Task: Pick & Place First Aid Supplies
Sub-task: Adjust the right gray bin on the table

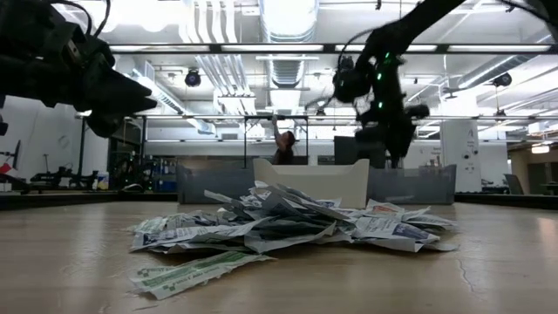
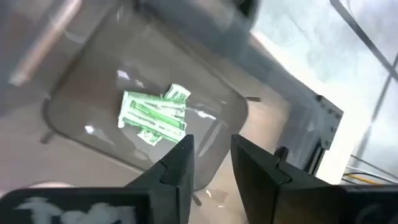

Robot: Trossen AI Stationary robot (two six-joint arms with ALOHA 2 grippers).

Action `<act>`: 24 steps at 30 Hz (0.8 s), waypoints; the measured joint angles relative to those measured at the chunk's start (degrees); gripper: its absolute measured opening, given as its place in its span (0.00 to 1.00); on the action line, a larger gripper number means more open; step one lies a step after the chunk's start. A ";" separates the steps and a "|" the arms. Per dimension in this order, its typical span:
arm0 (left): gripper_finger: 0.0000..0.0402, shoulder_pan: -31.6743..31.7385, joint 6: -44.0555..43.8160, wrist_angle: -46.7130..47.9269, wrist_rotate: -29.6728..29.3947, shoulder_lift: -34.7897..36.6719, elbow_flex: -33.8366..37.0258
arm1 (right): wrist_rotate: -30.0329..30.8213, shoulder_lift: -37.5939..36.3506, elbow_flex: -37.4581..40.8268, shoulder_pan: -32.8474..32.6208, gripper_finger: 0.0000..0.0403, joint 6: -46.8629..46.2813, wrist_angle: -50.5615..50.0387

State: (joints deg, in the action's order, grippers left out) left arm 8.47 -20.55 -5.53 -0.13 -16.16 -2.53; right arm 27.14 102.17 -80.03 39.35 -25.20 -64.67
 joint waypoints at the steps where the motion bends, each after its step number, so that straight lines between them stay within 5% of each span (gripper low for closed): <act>1: 0.30 0.02 0.42 -0.30 -0.03 0.00 0.00 | 0.01 -1.62 0.10 0.02 0.26 -1.16 -0.13; 11: 0.30 -0.01 1.47 -0.38 -3.29 0.00 0.00 | 1.11 -11.32 0.62 7.63 0.24 -8.94 -7.09; 24: 0.30 0.02 3.90 -0.42 -7.49 0.00 0.01 | -1.64 -5.50 1.05 14.23 0.19 -13.87 -13.30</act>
State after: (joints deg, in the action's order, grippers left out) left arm 8.49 -16.65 -5.96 -7.62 -16.16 -2.53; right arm 25.50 96.67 -78.98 53.58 -39.07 -77.98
